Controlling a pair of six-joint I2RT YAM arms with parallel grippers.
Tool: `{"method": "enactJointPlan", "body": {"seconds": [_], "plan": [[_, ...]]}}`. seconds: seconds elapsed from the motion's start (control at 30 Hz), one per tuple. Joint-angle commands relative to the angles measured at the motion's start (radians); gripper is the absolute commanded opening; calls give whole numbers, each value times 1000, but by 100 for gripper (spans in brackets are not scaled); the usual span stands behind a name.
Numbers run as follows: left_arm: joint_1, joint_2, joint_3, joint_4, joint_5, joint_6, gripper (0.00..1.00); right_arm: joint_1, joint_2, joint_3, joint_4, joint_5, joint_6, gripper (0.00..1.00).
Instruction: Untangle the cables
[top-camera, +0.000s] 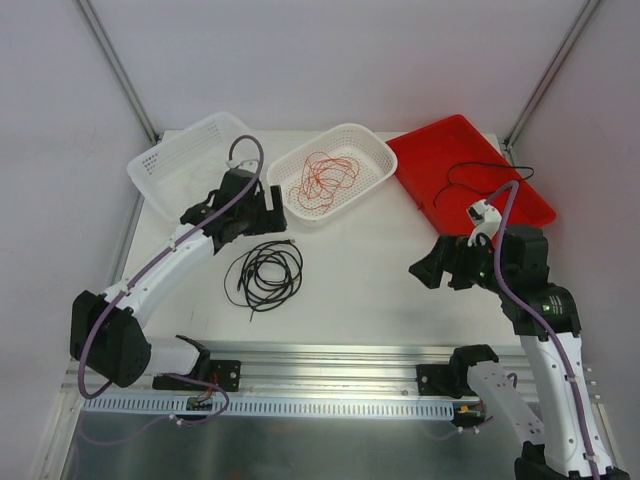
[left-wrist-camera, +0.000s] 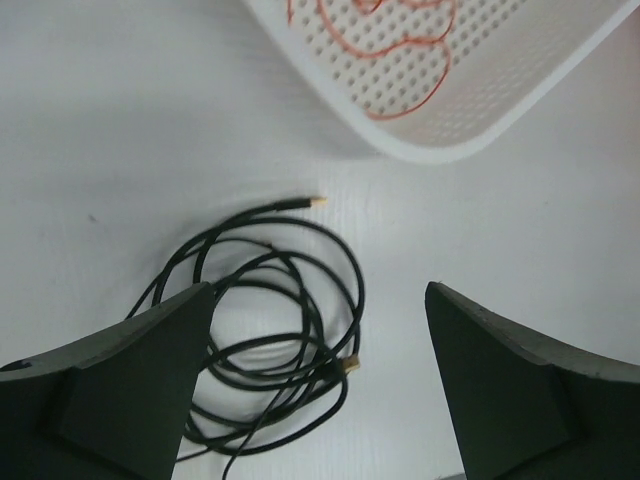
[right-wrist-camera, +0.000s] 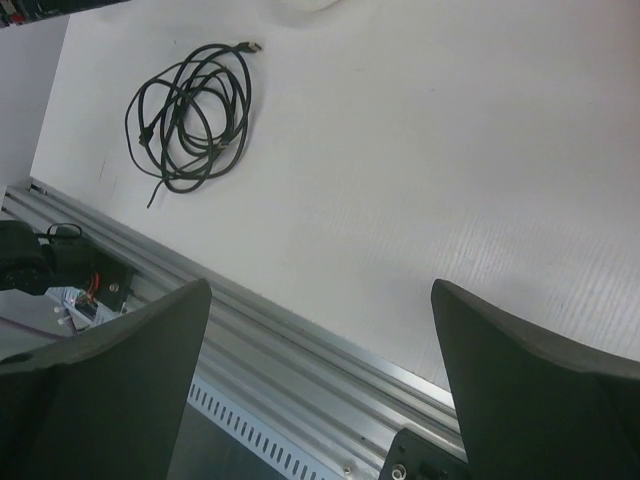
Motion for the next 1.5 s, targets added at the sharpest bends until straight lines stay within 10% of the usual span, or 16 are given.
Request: {"method": "enactJointPlan", "body": {"seconds": [0.0, 0.3, 0.77, 1.2, 1.47], "plan": [[5, -104, -132, -37, -49, -26, 87, 30, 19, -29, 1, -58, -28, 97], [2, -274, -345, -60, -101, -394, 84, 192, 67, -107, 97, 24, 28, 97], [-71, -28, -273, -57, -182, -721, 65, 529, 175, -158, 246, 212, 173, 97], [-146, 75, -171, -57, -189, -607, 8, 656, 197, -176, 275, 331, 198, 97], [-157, 92, -233, -56, -162, -639, 36, 662, 182, -173, 277, 339, 198, 97]]}}
